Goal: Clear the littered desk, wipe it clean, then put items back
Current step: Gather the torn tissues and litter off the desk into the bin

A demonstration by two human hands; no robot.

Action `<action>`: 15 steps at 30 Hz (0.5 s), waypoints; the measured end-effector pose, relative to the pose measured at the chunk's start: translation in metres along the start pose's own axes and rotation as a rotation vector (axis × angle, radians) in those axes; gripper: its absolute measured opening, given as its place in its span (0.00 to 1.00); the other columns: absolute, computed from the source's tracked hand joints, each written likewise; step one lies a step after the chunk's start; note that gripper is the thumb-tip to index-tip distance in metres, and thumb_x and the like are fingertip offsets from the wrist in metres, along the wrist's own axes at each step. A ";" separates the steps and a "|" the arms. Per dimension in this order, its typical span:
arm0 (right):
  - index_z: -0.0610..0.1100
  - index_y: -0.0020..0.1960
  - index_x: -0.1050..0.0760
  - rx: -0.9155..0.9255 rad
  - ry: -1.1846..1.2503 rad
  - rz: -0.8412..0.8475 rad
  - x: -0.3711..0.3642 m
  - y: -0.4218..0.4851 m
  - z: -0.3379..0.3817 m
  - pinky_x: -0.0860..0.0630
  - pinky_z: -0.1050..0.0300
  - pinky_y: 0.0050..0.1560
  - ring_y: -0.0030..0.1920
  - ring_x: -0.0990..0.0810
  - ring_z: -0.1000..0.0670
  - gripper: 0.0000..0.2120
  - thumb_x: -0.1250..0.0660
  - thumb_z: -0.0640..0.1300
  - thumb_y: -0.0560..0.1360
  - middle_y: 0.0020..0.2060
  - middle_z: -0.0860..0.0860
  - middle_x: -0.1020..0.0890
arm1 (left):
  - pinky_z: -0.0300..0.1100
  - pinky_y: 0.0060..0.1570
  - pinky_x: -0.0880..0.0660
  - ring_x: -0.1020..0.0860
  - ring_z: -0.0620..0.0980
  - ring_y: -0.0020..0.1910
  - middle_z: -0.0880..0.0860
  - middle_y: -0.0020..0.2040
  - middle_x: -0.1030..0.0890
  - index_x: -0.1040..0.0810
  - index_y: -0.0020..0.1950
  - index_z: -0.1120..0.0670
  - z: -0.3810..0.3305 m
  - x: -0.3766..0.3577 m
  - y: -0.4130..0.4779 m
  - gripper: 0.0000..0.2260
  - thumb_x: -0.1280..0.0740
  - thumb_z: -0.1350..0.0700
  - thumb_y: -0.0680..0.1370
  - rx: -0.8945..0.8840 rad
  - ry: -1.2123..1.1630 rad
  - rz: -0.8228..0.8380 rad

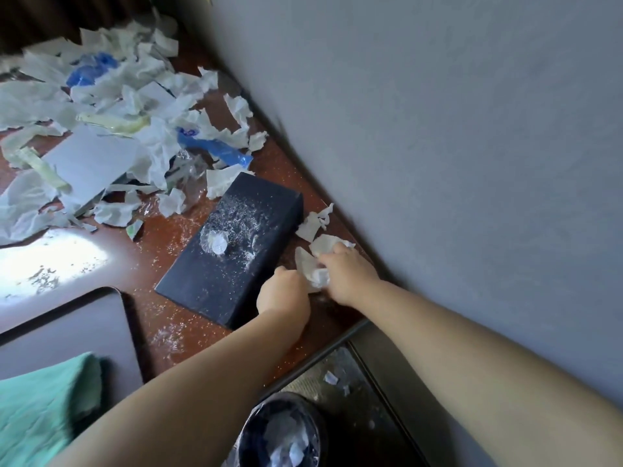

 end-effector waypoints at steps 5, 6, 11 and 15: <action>0.47 0.46 0.27 0.038 0.086 -0.045 0.005 -0.008 0.000 0.34 0.57 0.41 0.51 0.24 0.44 0.04 0.34 0.39 0.74 0.49 0.47 0.23 | 0.45 0.46 0.28 0.23 0.56 0.53 0.56 0.54 0.23 0.23 0.52 0.58 0.003 0.009 -0.001 0.09 0.41 0.63 0.76 -0.029 -0.042 -0.049; 0.47 0.43 0.30 0.033 0.136 -0.062 0.009 -0.009 -0.001 0.35 0.57 0.39 0.48 0.24 0.44 0.06 0.34 0.39 0.72 0.45 0.48 0.24 | 0.45 0.44 0.29 0.24 0.56 0.51 0.56 0.52 0.22 0.24 0.48 0.57 0.004 0.010 -0.004 0.07 0.41 0.62 0.76 -0.032 -0.075 -0.068; 0.47 0.62 0.34 -0.091 0.382 -0.078 0.029 0.004 -0.009 0.25 0.54 0.46 0.49 0.23 0.46 0.22 0.33 0.39 0.69 0.49 0.48 0.22 | 0.43 0.42 0.32 0.25 0.56 0.50 0.55 0.50 0.22 0.29 0.50 0.58 0.020 0.016 -0.017 0.04 0.40 0.62 0.76 0.017 -0.221 -0.163; 0.50 0.76 0.52 -0.065 0.326 0.086 0.029 0.031 0.001 0.26 0.56 0.50 0.55 0.23 0.46 0.41 0.32 0.40 0.71 0.60 0.46 0.24 | 0.46 0.47 0.29 0.24 0.57 0.54 0.56 0.55 0.23 0.30 0.59 0.58 0.025 0.010 -0.021 0.11 0.42 0.62 0.77 0.045 -0.204 -0.116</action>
Point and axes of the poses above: each hand's wrist, its own y-axis towards the middle knuckle, its own x-axis out of the back of the hand, z = x × y, the point moved 7 cm from there along y, towards the middle knuckle
